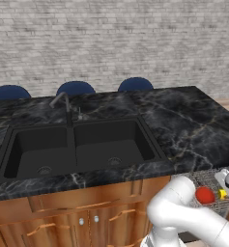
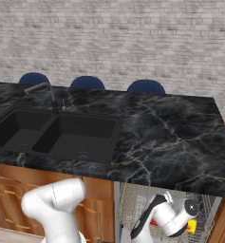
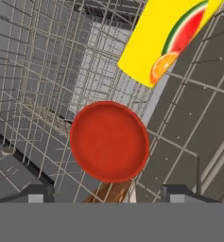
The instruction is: Pick up the cup and bowl from the counter, place them in the dishwasher, and close the dishwasher door.
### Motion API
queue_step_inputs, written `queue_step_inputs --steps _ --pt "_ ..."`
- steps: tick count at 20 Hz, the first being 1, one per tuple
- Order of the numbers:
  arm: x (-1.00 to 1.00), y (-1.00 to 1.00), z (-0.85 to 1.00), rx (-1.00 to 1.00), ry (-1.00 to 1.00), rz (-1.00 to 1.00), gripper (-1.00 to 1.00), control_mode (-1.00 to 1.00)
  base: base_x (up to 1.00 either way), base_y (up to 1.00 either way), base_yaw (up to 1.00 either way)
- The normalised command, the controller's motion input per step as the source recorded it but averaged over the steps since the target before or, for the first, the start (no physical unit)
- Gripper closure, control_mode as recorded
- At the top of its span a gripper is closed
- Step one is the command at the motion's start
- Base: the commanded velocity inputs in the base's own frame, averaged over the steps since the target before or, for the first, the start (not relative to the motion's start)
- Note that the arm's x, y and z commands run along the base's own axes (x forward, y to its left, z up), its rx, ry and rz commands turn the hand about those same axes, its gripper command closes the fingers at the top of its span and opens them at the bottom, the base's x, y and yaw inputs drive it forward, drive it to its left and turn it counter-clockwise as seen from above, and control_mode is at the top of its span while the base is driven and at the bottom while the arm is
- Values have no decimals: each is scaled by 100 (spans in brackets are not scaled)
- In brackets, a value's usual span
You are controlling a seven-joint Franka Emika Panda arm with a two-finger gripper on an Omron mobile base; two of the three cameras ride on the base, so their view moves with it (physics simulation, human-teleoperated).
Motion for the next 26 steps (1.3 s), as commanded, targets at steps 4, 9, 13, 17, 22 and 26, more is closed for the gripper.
queue_step_inputs --steps 4,9,13,17,22,26 --pt "-33 0 -1 0 -10 0 -100 -100 0 0 0" --pt "-34 0 15 0 -12 0 -100 -100 0 0 0" --pt "-28 0 44 0 -11 0 -100 -100 0 0 0" --pt "-13 11 60 0 -8 0 -100 -100 0 0 0" --pt "0 5 45 0 -1 0 -100 -100 0 0 0" --pt "0 2 27 0 0 0 -100 -100 0 0 0"
